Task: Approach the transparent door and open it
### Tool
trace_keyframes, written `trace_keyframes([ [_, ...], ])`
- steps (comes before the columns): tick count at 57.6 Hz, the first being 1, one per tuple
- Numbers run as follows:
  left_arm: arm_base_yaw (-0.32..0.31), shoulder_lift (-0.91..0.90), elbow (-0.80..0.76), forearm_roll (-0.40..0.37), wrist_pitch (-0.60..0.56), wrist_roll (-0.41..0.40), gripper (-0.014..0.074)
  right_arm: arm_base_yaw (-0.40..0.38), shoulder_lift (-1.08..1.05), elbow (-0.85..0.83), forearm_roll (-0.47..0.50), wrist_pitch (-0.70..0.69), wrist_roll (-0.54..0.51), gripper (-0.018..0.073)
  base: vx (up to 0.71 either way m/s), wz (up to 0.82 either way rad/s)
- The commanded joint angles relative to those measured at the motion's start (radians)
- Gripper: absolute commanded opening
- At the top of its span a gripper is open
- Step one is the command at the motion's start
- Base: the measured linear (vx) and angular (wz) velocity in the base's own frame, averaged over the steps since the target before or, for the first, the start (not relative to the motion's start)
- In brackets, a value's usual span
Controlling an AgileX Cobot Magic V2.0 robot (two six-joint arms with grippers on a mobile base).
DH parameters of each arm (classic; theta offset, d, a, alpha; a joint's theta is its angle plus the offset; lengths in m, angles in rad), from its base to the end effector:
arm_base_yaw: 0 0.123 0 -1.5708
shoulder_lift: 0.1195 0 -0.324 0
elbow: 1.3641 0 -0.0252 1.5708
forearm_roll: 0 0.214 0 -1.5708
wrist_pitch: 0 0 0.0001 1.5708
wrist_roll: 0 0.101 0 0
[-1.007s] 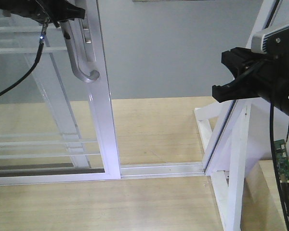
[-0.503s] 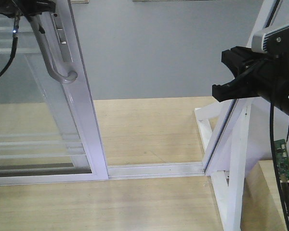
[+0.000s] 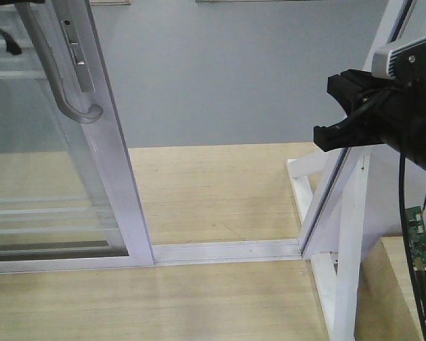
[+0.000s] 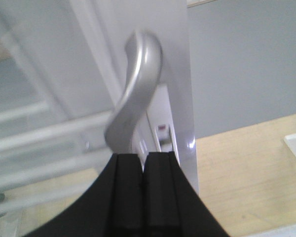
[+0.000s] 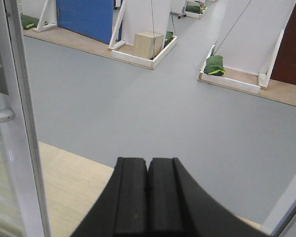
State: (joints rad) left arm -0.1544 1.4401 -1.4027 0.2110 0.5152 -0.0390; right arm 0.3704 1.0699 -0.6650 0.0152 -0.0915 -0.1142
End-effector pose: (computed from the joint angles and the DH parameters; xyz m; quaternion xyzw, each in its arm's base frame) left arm 0.2971 -0.0357 0.4385 0.0995 0.8420 0.0414 0.5285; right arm 0.1762 0.0683 0.3581 -0.1816 0.7610 0.0837 0.6171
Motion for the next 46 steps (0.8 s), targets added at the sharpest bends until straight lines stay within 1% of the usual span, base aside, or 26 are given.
trace_keyframes([
  [1,-0.001,-0.128,0.090,-0.004,-0.114,-0.002,0.0000,-0.003,-0.046,-0.030,-0.002,-0.047,0.002,-0.0004,0.00,0.00],
  [10,-0.001,-0.314,0.337,-0.007,-0.185,-0.001,0.0000,-0.002,-0.140,-0.030,-0.002,0.056,0.002,-0.0004,0.00,0.00],
  [17,-0.001,-0.463,0.509,-0.012,-0.197,-0.002,0.0000,-0.002,-0.236,-0.030,-0.006,0.170,-0.002,-0.0004,0.00,0.00],
  [22,-0.001,-0.579,0.627,-0.039,-0.202,-0.002,0.0000,-0.002,-0.313,-0.028,-0.006,0.256,-0.017,-0.0004,0.00,0.00],
  [26,-0.001,-0.677,0.705,-0.064,-0.202,-0.002,0.0000,-0.002,-0.378,-0.013,-0.006,0.292,-0.017,-0.0004,0.00,0.00],
  [28,-0.001,-0.727,0.749,-0.089,-0.201,-0.001,0.0000,-0.002,-0.419,0.002,-0.006,0.302,-0.017,-0.0004,0.00,0.00],
  [35,-0.001,-0.907,0.856,-0.162,-0.160,-0.001,0.0000,-0.002,-0.547,0.073,-0.006,0.333,-0.016,-0.0004,0.00,0.00],
  [41,-0.001,-1.066,0.933,-0.220,-0.095,0.000,0.0000,-0.002,-0.657,0.141,-0.006,0.377,-0.013,-0.0004,0.00,0.00],
  [46,-0.001,-1.193,0.983,-0.248,-0.031,0.003,0.0000,-0.002,-0.730,0.195,-0.006,0.392,-0.013,-0.0004,0.00,0.00],
])
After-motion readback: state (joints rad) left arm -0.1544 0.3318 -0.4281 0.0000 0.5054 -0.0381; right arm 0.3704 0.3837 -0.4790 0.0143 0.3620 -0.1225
